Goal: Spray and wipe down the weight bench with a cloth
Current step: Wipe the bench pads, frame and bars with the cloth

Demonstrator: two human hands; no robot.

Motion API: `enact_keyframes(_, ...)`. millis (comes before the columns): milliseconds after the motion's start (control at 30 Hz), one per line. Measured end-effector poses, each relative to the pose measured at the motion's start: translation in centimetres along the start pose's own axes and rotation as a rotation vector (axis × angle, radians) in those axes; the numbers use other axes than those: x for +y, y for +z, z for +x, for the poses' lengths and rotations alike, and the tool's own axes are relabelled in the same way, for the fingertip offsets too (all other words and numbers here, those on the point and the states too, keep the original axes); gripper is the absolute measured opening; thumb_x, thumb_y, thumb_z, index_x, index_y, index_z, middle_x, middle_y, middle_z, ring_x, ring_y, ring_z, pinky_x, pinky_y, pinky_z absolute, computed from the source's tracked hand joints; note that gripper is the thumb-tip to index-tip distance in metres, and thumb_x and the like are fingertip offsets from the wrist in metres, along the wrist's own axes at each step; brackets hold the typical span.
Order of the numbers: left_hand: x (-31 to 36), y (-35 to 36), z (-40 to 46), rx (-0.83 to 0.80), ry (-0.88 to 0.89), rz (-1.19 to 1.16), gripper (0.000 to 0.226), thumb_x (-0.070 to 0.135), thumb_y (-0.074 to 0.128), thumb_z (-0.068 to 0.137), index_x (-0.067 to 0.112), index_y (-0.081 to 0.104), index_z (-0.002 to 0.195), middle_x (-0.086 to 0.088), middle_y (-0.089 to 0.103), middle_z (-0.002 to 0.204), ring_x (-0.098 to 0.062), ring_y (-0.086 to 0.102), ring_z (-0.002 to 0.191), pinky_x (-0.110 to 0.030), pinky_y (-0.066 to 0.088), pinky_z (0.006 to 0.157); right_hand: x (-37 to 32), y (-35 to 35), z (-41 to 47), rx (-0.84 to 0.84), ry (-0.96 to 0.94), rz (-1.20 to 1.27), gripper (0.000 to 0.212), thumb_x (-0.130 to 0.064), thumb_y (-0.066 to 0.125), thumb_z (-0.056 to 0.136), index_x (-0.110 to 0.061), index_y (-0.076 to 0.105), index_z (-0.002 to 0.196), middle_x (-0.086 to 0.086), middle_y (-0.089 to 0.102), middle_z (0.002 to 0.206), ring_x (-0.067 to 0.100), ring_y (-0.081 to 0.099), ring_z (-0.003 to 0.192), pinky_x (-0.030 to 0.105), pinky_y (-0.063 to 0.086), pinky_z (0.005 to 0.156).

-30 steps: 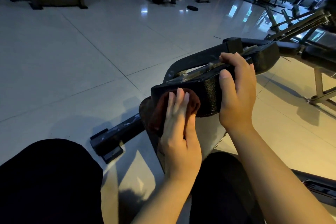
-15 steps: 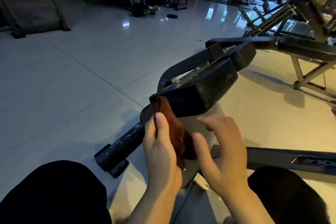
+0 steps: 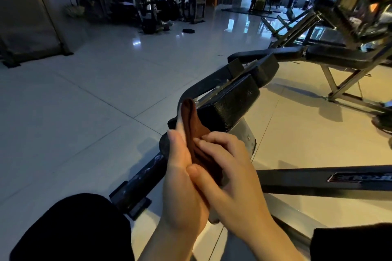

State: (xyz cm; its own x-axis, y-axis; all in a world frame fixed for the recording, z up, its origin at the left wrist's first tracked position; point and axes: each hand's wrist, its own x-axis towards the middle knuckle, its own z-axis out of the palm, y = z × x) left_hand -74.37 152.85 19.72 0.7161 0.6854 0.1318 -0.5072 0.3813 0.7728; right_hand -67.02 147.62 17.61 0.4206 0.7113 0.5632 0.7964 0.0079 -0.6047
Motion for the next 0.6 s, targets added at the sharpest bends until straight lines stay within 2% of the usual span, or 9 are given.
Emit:
enact_keyframes(67,0.0,0.2,0.0,-0.110,-0.042,0.031,0.083,0.069,0.045,0.070,0.024,0.047,0.140,-0.009,0.064,0.123,-0.022,0.062,0.116,-0.031,0.054,0.091,0.6,-0.5,-0.3,0.118,-0.035,-0.044,0.033,-0.058,0.049,0.090,-0.038,0.065,0.110,-0.025,0.057,0.112,-0.002,0.050,0.112,0.030,0.039,0.096)
enact_keyframes(133,0.1,0.9,0.2,-0.243,-0.094,0.169,0.077,0.066,0.041,0.078,0.029,0.039,0.145,-0.003,0.058,0.135,-0.016,0.055,0.125,-0.028,0.050,0.096,2.1,-0.2,-0.6,0.216,0.025,-0.057,0.022,-0.044,0.048,0.095,-0.037,0.067,0.104,-0.031,0.059,0.099,-0.011,0.052,0.101,0.025,0.035,0.094)
enact_keyframes(200,0.1,1.6,0.8,-0.323,-0.120,0.355,0.069,0.066,0.046,0.079,0.038,0.043,0.141,0.014,0.057,0.135,0.000,0.053,0.123,-0.023,0.048,0.097,2.8,-0.9,-0.4,0.360,0.314,0.155,0.024,-0.039,0.041,0.102,-0.037,0.064,0.106,-0.033,0.054,0.085,-0.016,0.049,0.083,0.022,0.034,0.085)
enact_keyframes(267,0.4,1.8,2.1,-0.226,-0.002,0.500,0.055,0.060,0.051,0.080,0.036,0.056,0.129,0.023,0.063,0.121,0.008,0.056,0.114,-0.020,0.049,0.095,3.2,-3.8,0.4,0.554,0.583,0.450,0.020,-0.033,0.046,0.101,-0.023,0.061,0.092,-0.017,0.052,0.076,-0.001,0.048,0.071,0.025,0.039,0.072)
enact_keyframes(333,1.0,1.6,3.4,-0.055,0.183,0.611,0.046,0.054,0.049,0.077,0.035,0.064,0.116,0.023,0.065,0.110,0.011,0.057,0.106,-0.011,0.049,0.085,3.1,-6.9,1.6,0.712,0.725,0.653,0.022,-0.036,0.048,0.100,-0.019,0.057,0.089,-0.001,0.053,0.082,0.013,0.052,0.079,0.032,0.043,0.075)
enact_keyframes(433,1.3,0.5,4.7,0.073,0.266,0.762,0.024,0.047,0.043,0.089,0.046,0.058,0.107,0.025,0.060,0.109,0.015,0.054,0.103,0.000,0.044,0.071,2.6,-7.6,3.8,0.776,0.594,0.636,0.015,-0.034,0.045,0.101,-0.025,0.051,0.091,-0.010,0.053,0.088,0.001,0.051,0.082,0.025,0.045,0.076)
enact_keyframes(533,0.3,-1.0,5.6,0.098,0.278,0.955,0.025,0.062,0.033,0.092,0.061,0.046,0.114,0.033,0.052,0.117,0.006,0.049,0.118,-0.014,0.045,0.091,1.3,-3.1,4.9,0.570,0.344,0.460,0.009,-0.022,0.045,0.102,-0.021,0.051,0.095,-0.028,0.056,0.082,-0.012,0.053,0.077,0.007,0.041,0.070)
enact_keyframes(567,-0.1,-1.3,5.9,0.095,0.277,1.001,0.025,0.065,0.029,0.093,0.067,0.042,0.113,0.035,0.052,0.116,0.002,0.049,0.121,-0.023,0.045,0.097,1.3,-1.5,4.9,0.473,0.264,0.416,0.008,-0.022,0.046,0.102,-0.023,0.052,0.098,-0.032,0.058,0.091,-0.013,0.054,0.089,0.008,0.040,0.079)
enact_keyframes(600,-0.3,-1.5,6.0,0.085,0.268,1.026,0.024,0.067,0.025,0.093,0.071,0.040,0.111,0.035,0.053,0.115,-0.002,0.050,0.121,-0.030,0.045,0.099,1.6,0.0,4.9,0.383,0.208,0.346,0.006,-0.026,0.047,0.102,-0.029,0.052,0.103,-0.033,0.057,0.109,-0.014,0.049,0.109,0.015,0.037,0.097)
